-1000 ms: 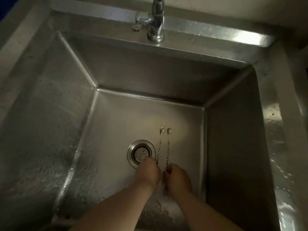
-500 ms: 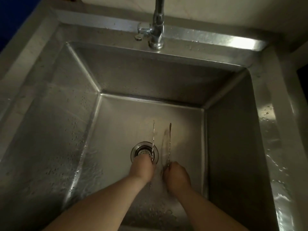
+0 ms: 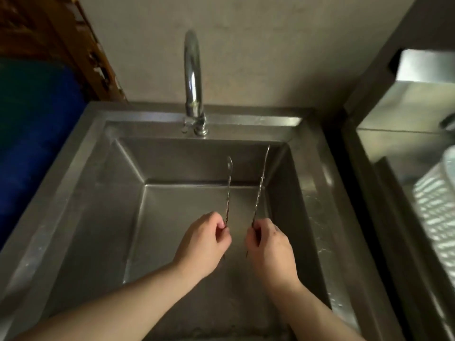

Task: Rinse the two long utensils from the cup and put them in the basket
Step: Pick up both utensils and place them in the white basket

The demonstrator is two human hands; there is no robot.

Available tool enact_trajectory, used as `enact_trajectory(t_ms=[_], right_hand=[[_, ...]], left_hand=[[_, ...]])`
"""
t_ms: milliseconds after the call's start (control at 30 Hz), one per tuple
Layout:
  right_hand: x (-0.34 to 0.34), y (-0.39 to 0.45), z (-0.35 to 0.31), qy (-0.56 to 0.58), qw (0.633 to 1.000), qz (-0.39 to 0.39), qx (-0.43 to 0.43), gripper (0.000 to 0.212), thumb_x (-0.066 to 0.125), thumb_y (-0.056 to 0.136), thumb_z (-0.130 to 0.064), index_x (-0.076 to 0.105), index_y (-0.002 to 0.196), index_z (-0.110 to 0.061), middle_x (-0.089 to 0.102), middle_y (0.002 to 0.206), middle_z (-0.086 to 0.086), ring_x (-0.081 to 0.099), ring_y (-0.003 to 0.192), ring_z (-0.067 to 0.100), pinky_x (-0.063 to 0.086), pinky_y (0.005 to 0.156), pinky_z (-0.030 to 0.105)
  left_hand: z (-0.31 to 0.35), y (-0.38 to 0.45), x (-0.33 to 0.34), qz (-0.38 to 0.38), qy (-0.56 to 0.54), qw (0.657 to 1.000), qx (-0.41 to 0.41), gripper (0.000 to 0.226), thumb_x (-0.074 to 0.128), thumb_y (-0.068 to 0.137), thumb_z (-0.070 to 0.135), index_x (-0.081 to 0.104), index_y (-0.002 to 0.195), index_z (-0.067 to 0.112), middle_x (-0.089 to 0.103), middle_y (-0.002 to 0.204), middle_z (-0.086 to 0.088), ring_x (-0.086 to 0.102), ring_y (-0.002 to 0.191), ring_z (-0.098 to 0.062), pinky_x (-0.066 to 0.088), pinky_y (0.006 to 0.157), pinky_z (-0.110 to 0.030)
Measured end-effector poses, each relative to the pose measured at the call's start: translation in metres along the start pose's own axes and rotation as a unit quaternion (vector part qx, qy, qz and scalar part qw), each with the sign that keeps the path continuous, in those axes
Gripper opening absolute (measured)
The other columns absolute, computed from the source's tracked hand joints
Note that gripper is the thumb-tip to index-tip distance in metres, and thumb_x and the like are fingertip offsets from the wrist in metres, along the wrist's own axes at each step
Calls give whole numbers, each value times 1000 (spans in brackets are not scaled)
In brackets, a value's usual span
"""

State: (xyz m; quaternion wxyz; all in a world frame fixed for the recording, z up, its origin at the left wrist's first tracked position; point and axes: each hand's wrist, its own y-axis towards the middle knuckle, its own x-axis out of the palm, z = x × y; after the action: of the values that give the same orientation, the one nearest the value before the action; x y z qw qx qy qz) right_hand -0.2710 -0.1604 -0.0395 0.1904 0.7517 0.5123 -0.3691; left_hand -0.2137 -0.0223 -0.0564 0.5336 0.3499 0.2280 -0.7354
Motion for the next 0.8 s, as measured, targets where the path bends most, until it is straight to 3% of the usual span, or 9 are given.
enact_trajectory(t_ms=[133, 233, 367, 467, 567, 667, 800], right_hand=[[-78, -22, -17, 12, 997, 72, 0, 13, 59, 90, -21, 53, 79, -19, 52, 71, -10, 47, 61, 8, 33, 54, 21], [-135, -38, -22, 4, 995, 104, -6, 16, 61, 89, -21, 51, 77, -21, 54, 72, -11, 47, 61, 6, 35, 56, 19], [-219, -55, -18, -27, 985, 166, 37, 14, 62, 88, -23, 58, 76, -19, 61, 70, -6, 57, 65, 13, 43, 59, 30], [-277, -66, 0, -51, 972, 218, 69, 16, 63, 86, -21, 57, 72, -19, 59, 63, -5, 53, 57, 11, 37, 51, 29], [-319, -74, 30, -94, 962, 235, 100, 25, 62, 87, -18, 51, 64, -20, 55, 56, -8, 48, 50, 3, 27, 43, 21], [-339, -80, 68, -130, 956, 220, 147, 31, 60, 90, -16, 48, 62, -20, 54, 53, -8, 49, 46, 5, 26, 40, 19], [-336, -84, 119, -163, 953, 178, 183, 35, 60, 90, -13, 46, 60, -22, 54, 49, -7, 50, 41, 4, 26, 39, 14]], left_hand=[[78, 9, -40, 13, -33, 997, 61, 19, 65, 82, 24, 48, 74, 27, 53, 66, 13, 50, 62, 1, 35, 54, -8], [142, 17, -57, 3, -69, 991, 112, 19, 63, 83, 25, 47, 73, 26, 50, 62, 12, 49, 62, 1, 35, 53, -11], [238, 23, -61, -30, -120, 976, 177, 19, 62, 81, 26, 46, 69, 26, 49, 56, 12, 50, 57, 2, 33, 49, -11], [301, 24, -48, -87, -133, 969, 189, 17, 59, 79, 33, 48, 69, 24, 57, 58, 7, 51, 52, -4, 34, 43, -17], [347, 24, -27, -182, -120, 964, 153, 18, 57, 79, 34, 47, 69, 23, 64, 68, 3, 54, 53, -3, 38, 43, -20], [384, 21, -3, -278, -142, 947, 80, 16, 56, 78, 32, 48, 69, 21, 70, 76, -3, 70, 67, -16, 53, 56, -32], [410, 18, 30, -359, -142, 922, 10, 12, 58, 80, 21, 55, 70, 15, 68, 69, -5, 72, 66, -18, 60, 66, -36]])
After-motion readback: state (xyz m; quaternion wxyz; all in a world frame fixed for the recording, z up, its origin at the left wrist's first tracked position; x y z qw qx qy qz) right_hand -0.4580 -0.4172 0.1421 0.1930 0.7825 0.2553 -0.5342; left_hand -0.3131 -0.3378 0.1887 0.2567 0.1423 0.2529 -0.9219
